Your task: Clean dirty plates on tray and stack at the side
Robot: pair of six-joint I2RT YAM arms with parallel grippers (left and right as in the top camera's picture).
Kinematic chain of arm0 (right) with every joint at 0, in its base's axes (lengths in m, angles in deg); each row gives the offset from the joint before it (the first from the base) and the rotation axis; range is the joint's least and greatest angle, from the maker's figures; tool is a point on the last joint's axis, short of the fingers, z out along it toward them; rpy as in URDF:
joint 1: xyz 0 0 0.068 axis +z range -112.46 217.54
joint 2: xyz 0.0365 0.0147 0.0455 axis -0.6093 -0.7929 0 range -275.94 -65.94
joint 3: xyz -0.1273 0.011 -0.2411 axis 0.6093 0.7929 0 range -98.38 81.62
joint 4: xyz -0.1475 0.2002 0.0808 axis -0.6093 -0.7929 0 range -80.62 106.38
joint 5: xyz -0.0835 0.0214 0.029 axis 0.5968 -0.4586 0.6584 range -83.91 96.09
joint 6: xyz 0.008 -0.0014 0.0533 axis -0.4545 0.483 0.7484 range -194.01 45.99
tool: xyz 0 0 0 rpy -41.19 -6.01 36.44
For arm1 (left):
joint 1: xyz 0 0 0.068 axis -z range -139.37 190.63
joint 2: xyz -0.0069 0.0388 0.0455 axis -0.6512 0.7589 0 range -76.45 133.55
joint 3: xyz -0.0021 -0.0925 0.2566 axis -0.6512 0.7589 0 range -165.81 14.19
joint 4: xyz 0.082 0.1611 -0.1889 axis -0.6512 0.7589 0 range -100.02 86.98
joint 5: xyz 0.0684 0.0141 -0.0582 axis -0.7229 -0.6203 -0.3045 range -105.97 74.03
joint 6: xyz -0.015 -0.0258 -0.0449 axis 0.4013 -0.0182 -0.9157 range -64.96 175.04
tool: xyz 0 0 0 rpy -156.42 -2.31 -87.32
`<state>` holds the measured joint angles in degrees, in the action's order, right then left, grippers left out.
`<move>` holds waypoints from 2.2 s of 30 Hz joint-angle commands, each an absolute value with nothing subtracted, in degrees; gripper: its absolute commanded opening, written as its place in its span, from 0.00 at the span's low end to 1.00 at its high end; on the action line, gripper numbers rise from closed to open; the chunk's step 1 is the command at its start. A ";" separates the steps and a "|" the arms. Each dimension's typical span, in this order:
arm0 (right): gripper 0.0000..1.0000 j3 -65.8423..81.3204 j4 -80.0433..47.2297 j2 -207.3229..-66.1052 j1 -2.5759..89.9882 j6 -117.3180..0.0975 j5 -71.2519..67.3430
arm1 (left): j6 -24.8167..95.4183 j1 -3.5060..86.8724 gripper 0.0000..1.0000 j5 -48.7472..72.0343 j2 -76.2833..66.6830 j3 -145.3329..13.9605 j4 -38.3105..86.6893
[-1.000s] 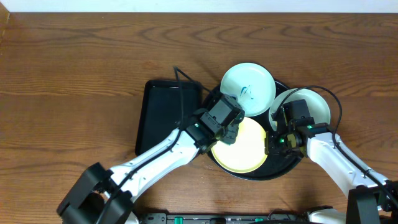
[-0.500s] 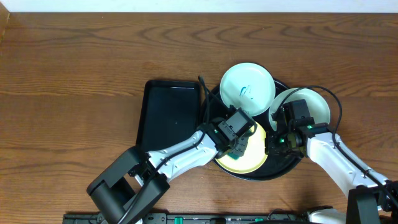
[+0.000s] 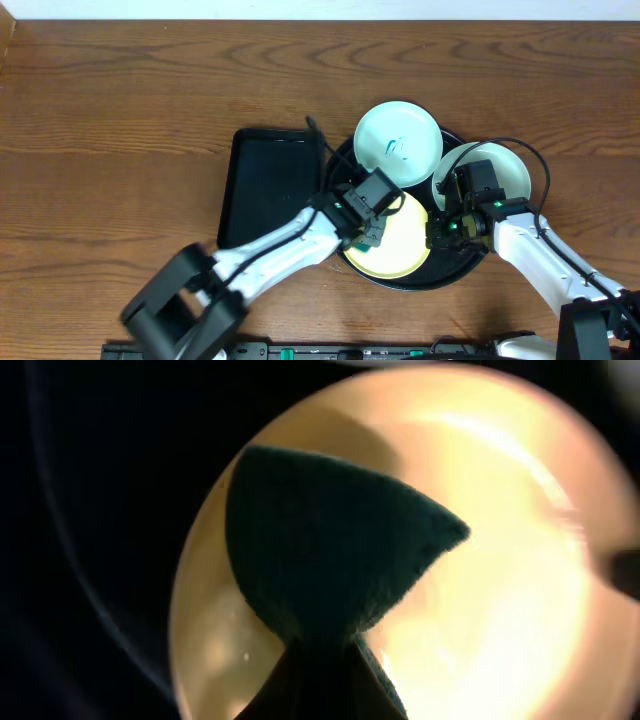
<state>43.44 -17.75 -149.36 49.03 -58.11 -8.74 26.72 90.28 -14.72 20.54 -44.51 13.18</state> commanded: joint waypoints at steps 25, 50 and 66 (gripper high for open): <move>0.01 43.70 -17.69 -149.47 50.01 -58.17 -7.67 | 41.69 59.51 0.07 -8.42 20.52 -44.11 22.69; 0.01 43.70 -18.23 -149.47 50.01 -58.17 -7.67 | 41.69 59.51 0.43 -8.44 15.52 -44.81 22.10; 0.01 43.70 -18.28 -149.47 50.01 -58.17 -7.67 | 41.72 59.62 0.56 -8.49 19.43 -44.66 17.10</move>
